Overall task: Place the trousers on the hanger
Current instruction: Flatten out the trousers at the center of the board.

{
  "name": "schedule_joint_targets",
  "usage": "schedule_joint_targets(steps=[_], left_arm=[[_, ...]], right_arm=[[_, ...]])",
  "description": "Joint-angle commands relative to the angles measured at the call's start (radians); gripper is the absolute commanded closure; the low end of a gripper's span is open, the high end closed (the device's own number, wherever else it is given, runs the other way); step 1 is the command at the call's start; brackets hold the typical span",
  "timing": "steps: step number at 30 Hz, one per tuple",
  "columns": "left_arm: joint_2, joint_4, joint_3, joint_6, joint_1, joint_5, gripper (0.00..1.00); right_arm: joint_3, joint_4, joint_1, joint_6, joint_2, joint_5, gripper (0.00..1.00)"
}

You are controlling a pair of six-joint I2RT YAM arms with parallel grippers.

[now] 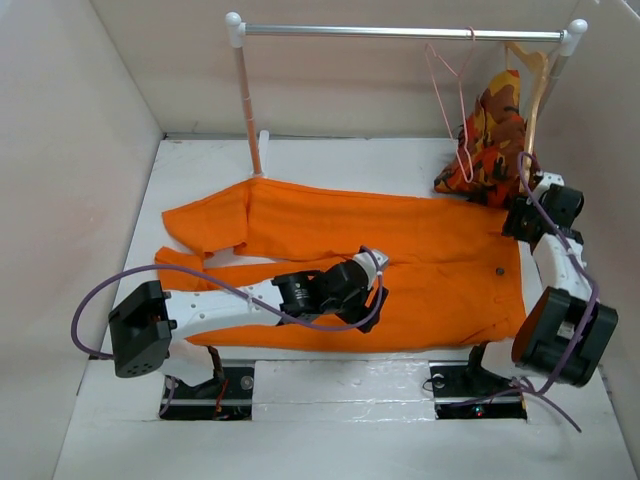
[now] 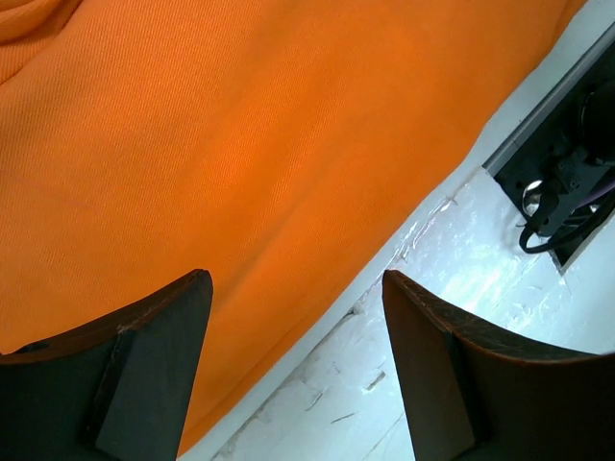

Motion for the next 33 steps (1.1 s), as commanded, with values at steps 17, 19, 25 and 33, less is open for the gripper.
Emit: schedule_joint_targets(steps=[17,19,25,33], left_arm=[[-0.219,-0.201,0.040,-0.232,0.763,-0.259,0.35],[-0.229,-0.206,0.025,-0.302,0.930,-0.226,0.35],[-0.335,-0.112,-0.171,-0.494,1.435,0.109,0.35],[-0.288,-0.109,-0.205,-0.641,1.476,0.072,0.29]], right_arm=[[-0.386,-0.136,0.366,0.058,-0.665,-0.262,1.00],[-0.414,-0.141,0.485,0.059,-0.688,-0.260,0.94],[-0.374,-0.147,0.772,-0.008,-0.644,-0.245,0.55],[-0.279,-0.122,1.047,-0.141,-0.532,-0.214,0.40]])
